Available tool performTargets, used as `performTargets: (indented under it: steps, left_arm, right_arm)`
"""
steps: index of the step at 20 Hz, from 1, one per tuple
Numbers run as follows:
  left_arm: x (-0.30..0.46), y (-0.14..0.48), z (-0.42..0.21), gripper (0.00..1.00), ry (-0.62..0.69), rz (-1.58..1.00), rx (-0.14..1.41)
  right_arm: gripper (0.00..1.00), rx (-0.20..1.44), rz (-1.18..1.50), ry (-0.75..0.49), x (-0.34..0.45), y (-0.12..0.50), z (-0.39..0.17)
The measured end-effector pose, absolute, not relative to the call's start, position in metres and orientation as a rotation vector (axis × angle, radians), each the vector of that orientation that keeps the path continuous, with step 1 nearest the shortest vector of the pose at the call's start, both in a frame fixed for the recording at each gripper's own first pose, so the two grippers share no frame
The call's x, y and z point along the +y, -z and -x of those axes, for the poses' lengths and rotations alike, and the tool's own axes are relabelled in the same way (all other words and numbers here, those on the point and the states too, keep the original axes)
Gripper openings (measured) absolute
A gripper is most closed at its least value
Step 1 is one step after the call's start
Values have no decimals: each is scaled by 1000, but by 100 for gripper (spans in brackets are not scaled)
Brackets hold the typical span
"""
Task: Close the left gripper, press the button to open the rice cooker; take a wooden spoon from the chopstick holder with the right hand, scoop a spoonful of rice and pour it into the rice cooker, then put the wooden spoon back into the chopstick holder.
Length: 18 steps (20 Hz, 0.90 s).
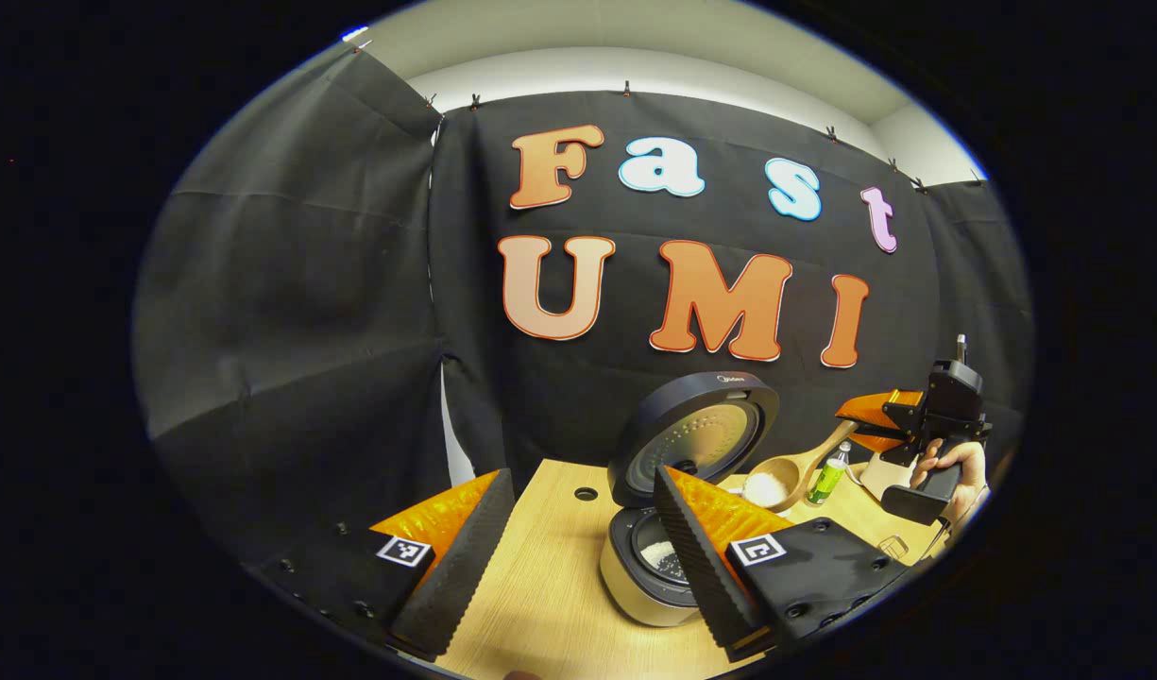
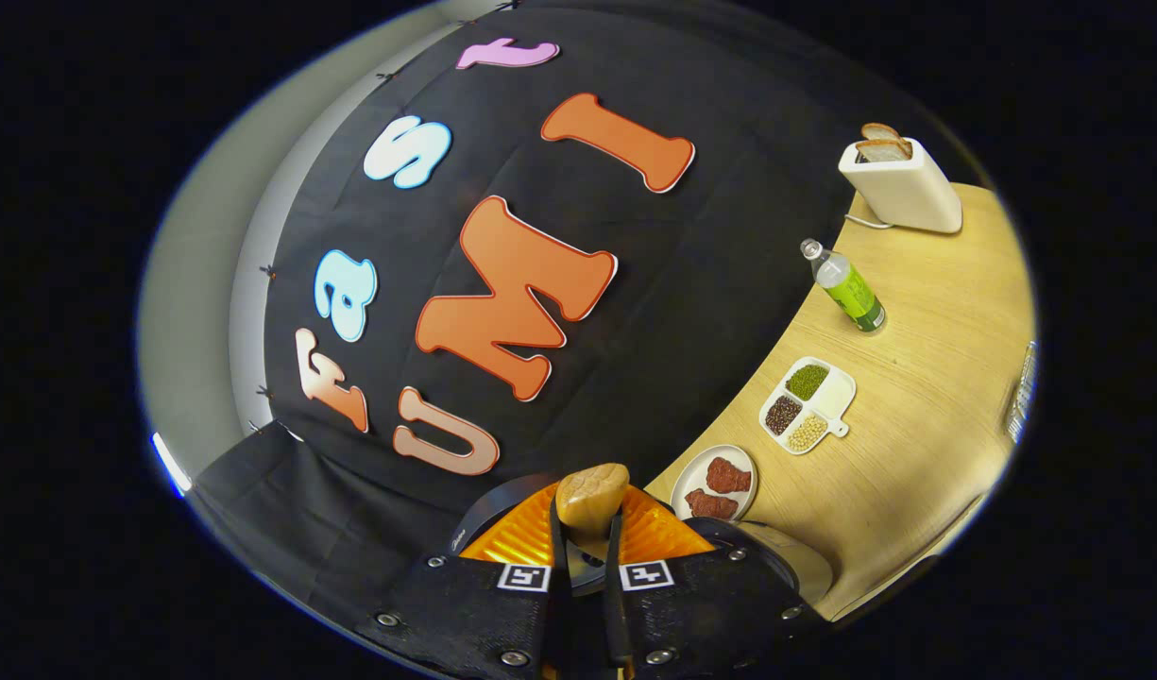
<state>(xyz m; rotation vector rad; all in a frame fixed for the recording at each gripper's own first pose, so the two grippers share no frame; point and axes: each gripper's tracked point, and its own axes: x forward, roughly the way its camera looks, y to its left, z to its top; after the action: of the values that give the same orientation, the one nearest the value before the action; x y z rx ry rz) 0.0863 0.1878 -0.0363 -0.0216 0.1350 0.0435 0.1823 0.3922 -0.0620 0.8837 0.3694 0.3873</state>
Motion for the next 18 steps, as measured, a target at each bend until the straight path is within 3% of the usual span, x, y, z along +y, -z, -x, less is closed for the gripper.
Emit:
performTargets:
  steps: [18]
  left_arm:
    - [200, 45, -87, 98, -60, 26, 151]
  right_arm:
    - [12, 196, -358, -487, 445, 68, -169]
